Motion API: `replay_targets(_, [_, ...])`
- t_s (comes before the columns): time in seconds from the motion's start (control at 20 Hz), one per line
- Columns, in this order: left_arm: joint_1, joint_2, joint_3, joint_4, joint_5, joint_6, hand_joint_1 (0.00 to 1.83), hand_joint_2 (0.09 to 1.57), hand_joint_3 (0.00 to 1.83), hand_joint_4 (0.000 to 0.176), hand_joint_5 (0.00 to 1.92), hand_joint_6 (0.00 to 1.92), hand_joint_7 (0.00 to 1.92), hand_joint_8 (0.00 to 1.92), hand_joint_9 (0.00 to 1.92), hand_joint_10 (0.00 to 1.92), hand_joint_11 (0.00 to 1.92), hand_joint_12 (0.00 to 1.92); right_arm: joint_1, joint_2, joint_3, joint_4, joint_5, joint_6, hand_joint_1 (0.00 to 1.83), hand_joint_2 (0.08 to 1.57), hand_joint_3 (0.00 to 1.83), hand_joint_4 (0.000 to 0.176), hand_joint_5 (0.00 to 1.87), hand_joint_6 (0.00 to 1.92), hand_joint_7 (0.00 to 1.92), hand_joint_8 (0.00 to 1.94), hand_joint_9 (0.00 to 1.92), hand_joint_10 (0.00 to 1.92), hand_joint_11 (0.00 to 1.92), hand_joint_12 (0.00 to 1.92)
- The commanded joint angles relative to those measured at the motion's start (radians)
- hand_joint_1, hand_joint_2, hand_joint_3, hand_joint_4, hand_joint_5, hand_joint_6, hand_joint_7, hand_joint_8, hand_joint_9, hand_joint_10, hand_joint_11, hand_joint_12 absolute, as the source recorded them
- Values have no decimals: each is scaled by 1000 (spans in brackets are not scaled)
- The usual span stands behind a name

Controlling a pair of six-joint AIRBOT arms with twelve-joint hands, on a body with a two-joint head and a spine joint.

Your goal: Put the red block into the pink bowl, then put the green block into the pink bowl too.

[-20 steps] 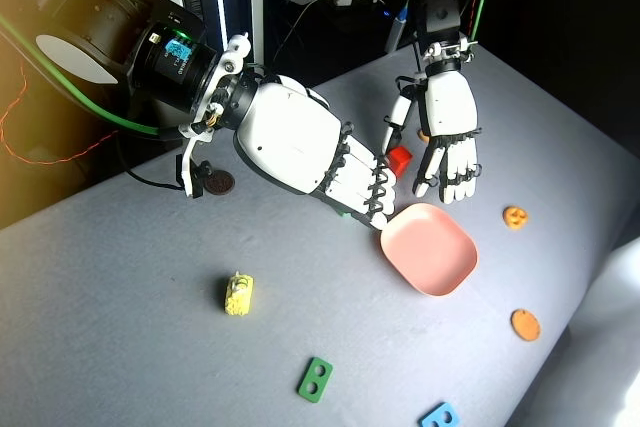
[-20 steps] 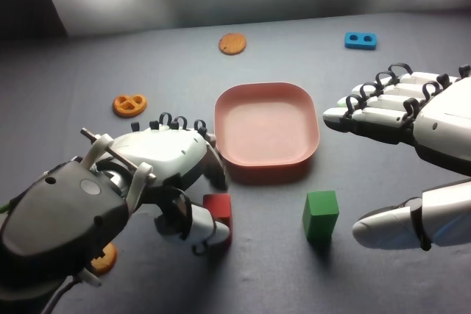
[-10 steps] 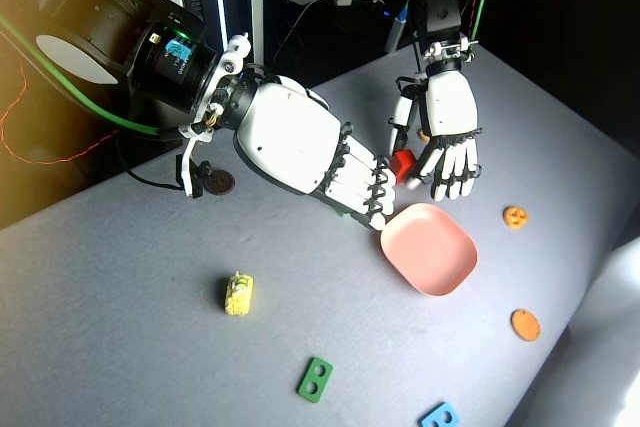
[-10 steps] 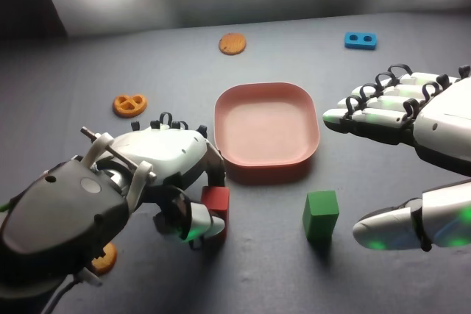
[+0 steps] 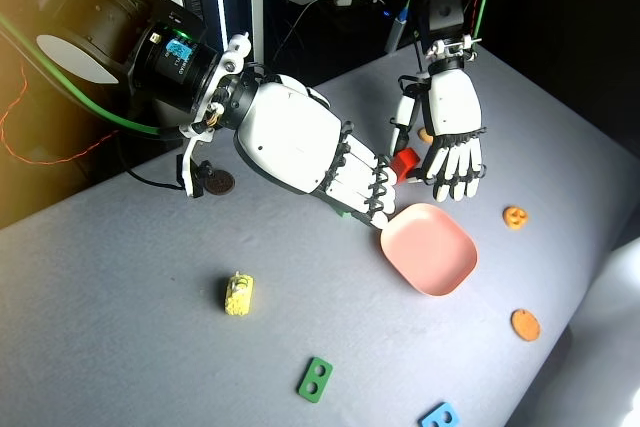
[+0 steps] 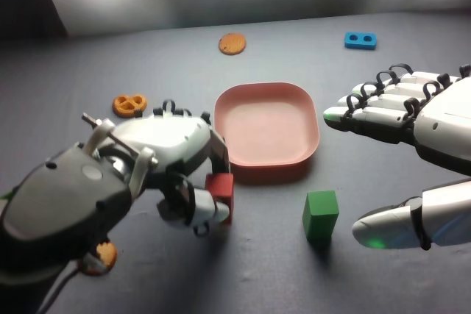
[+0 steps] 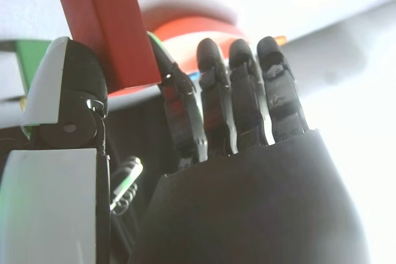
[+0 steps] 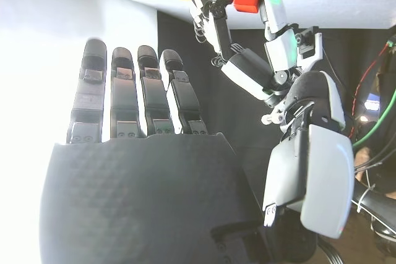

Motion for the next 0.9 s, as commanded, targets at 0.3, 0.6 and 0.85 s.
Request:
replay_targets(0.3, [-50, 1, 44, 145, -37, -56, 1031, 1182, 4, 1, 843, 1195, 356, 4, 204, 2, 0, 236, 9, 11, -2, -30, 114, -1, 150, 976, 0, 0, 115, 2, 89, 2, 37, 5, 0, 316])
replay_targets(0.6, [-70, -18, 99, 251, -7, -135, 1080, 1170, 0, 0, 868, 1152, 425, 6, 251, 8, 0, 301, 9, 11, -1, -30, 122, -9, 190, 968, 2, 0, 150, 1, 127, 2, 80, 2, 0, 415])
replay_targets(0.85, [-78, -50, 158, 337, 6, -208, 1047, 1192, 0, 0, 831, 1211, 349, 5, 202, 5, 0, 231, 9, 11, -1, -30, 129, -19, 176, 963, 0, 0, 134, 4, 122, 1, 68, 6, 0, 382])
